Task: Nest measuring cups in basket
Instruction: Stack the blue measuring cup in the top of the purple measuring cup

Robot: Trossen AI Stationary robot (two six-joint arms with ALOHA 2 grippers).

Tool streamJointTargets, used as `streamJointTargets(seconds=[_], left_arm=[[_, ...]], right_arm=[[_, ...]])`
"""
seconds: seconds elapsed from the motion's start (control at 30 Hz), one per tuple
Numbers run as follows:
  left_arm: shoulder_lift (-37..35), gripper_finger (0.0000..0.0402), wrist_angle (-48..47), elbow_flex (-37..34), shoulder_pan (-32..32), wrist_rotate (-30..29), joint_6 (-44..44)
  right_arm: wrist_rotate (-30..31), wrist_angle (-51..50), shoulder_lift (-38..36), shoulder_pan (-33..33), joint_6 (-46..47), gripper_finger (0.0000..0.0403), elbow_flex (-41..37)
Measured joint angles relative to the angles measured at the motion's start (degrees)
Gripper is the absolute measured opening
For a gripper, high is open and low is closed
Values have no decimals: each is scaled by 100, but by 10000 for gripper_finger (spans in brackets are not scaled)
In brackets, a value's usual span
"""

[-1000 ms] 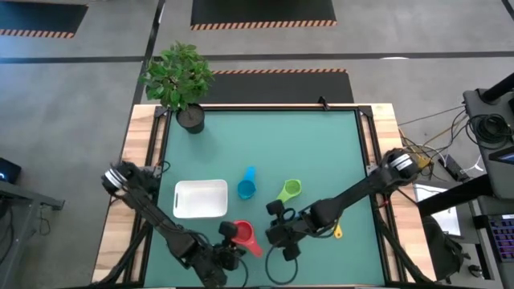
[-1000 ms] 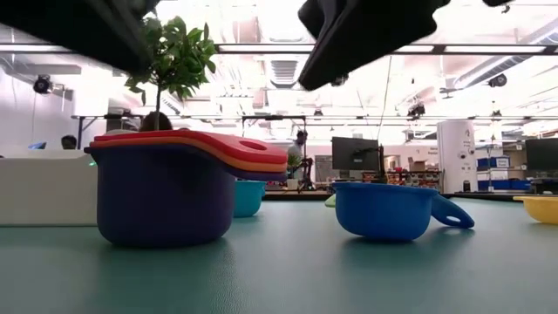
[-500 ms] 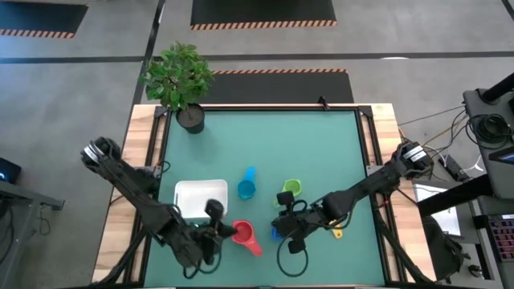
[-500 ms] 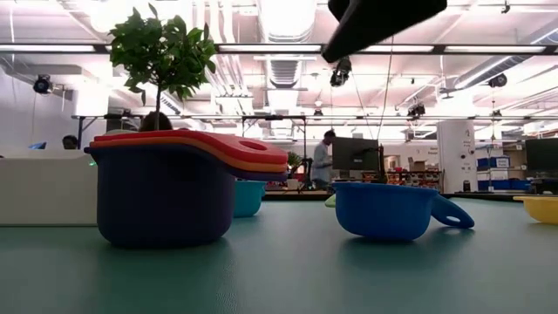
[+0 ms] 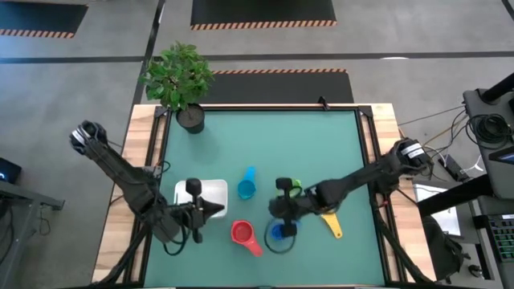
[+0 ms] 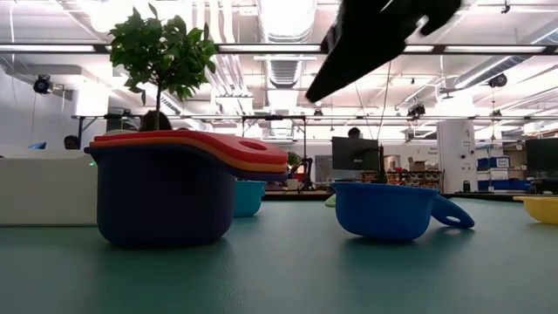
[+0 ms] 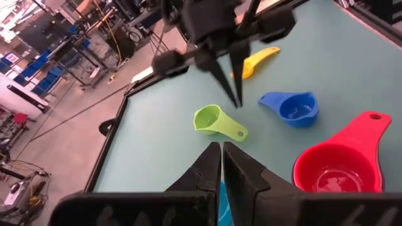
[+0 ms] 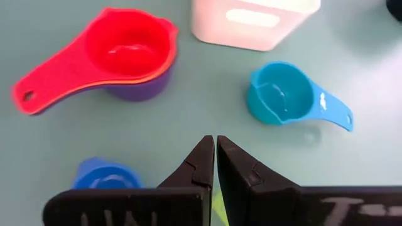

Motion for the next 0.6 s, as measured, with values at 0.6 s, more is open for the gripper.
streamJointTargets(seconds=[0.6], left_arm=[[-222,0,-6,-49,15,-345,321]], right_arm=[[-674,509,169,-794,-874,9,434]])
